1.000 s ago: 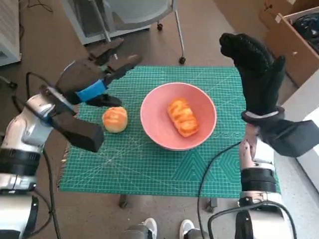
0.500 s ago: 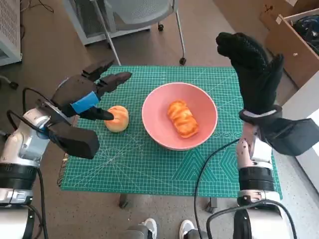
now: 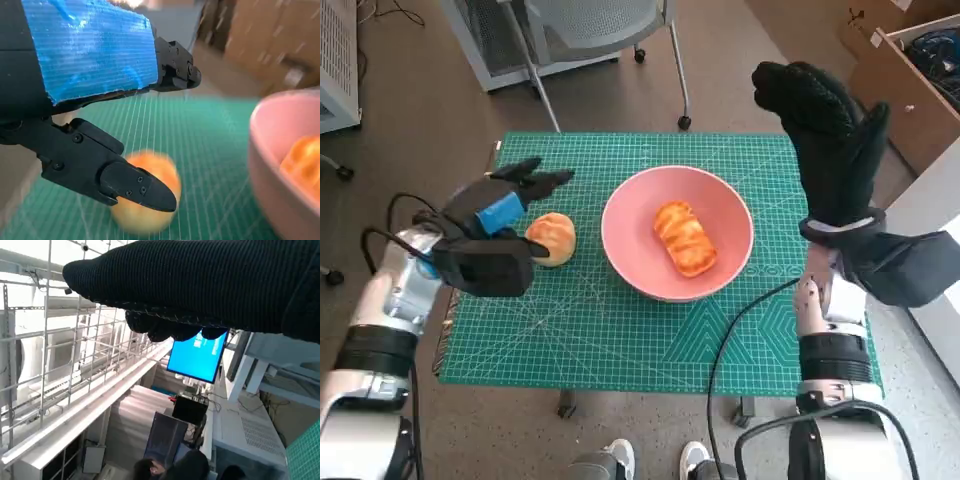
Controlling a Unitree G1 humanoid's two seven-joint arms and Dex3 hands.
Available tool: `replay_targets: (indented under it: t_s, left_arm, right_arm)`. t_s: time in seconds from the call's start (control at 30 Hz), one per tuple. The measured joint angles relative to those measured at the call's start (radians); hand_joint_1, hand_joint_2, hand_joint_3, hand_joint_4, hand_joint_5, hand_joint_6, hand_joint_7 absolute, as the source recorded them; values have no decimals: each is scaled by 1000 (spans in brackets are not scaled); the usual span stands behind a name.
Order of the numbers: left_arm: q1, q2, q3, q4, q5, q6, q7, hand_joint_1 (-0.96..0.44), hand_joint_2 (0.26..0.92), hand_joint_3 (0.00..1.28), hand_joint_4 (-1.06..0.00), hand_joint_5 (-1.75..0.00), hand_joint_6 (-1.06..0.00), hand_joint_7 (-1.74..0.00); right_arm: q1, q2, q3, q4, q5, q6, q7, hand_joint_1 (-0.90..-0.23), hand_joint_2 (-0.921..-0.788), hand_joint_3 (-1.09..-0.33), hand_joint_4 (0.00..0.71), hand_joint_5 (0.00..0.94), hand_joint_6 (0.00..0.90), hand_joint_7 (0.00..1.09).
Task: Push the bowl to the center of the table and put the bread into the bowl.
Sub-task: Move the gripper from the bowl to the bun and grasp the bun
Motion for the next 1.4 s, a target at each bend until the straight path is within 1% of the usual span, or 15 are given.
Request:
replay_targets:
  t_s: [0.3, 0.47, 0.63, 0.87, 0.93, 1.0, 1.03, 1.07, 1.1, 1.13, 1.17, 1.2, 1.23, 1.3, 1.4]
  left_arm:
    - [-74, -46, -70, 170, 66, 31, 33, -363, 756, 0, -39, 0, -244, -13]
    - [-111, -67, -119, 249, 114, 66, 68, -301, 753, 0, -62, -8, -304, -31]
    - [-127, -92, -159, 310, 146, 99, 99, -251, 750, 0, -79, -9, -334, -29]
    - [-162, -124, -198, 371, 159, 122, 155, -196, 754, 3, -140, -21, -383, -32]
    - [-171, -132, -205, 386, 159, 124, 170, -176, 768, 8, -182, -26, -407, -34]
    - [-177, -137, -210, 400, 159, 125, 181, -132, 801, 13, -267, -24, -463, -37]
    - [-180, -140, -213, 406, 159, 125, 187, -94, 831, 16, -357, -28, -534, -48]
    - [-183, -143, -216, 411, 159, 127, 193, -81, 843, 15, -392, -25, -561, -48]
    - [-186, -146, -220, 415, 160, 128, 199, -50, 871, 24, -508, -52, -650, -72]
    - [-188, -148, -226, 418, 163, 130, 207, -30, 889, 27, -590, -54, -711, -81]
    - [-191, -150, -232, 420, 168, 130, 216, -24, 895, 43, -601, -276, -686, -313]
    - [-192, -150, -238, 420, 174, 130, 225, -15, 904, 87, -592, -621, -625, -673]
    - [-193, -150, -244, 420, 181, 128, 235, -9, 910, 106, -601, -834, -594, -890]
    - [-194, -148, -252, 420, 191, 122, 253, -4, 915, 112, -614, -1006, -584, -1071]
    - [-193, -140, -256, 418, 194, 103, 278, -1, 918, 105, -629, -1101, -596, -1167]
  right_arm:
    - [1, -11, -1, -14, -2, 0, 2, -671, -921, -688, 225, 1, 260, 141]
    - [4, -18, 0, -33, -4, -2, 1, -667, -921, -690, 224, 1, 260, 139]
    - [5, -28, -1, -35, -5, -6, 1, -666, -921, -692, 225, 1, 263, 138]
    - [11, -30, 1, -41, -25, -8, -6, -665, -921, -694, 228, 2, 265, 137]
    - [15, -30, 1, -50, -33, -9, -12, -663, -921, -699, 229, 2, 266, 136]
    - [17, -30, 2, -57, -40, -9, -15, -664, -921, -702, 229, 2, 266, 136]
    - [19, -30, 2, -60, -41, -9, -17, -665, -921, -703, 229, 2, 266, 135]
    - [19, -30, 2, -61, -42, -9, -20, -665, -921, -704, 229, 2, 266, 135]
    - [20, -30, 1, -62, -42, -9, -22, -666, -921, -705, 229, 2, 266, 135]
    - [20, -30, 2, -63, -43, -9, -23, -666, -921, -706, 229, 2, 267, 134]
    - [20, -30, 2, -64, -44, -9, -25, -666, -921, -706, 229, 2, 267, 134]
    - [20, -30, 2, -64, -44, -9, -27, -666, -921, -707, 229, 2, 267, 134]
    - [20, -30, 3, -65, -45, -9, -29, -666, -921, -707, 229, 2, 267, 133]
    - [20, -30, 3, -65, -45, -9, -30, -666, -921, -708, 229, 2, 266, 133]
    - [20, -30, 3, -65, -45, -9, -31, -666, -921, -708, 228, 1, 266, 132]
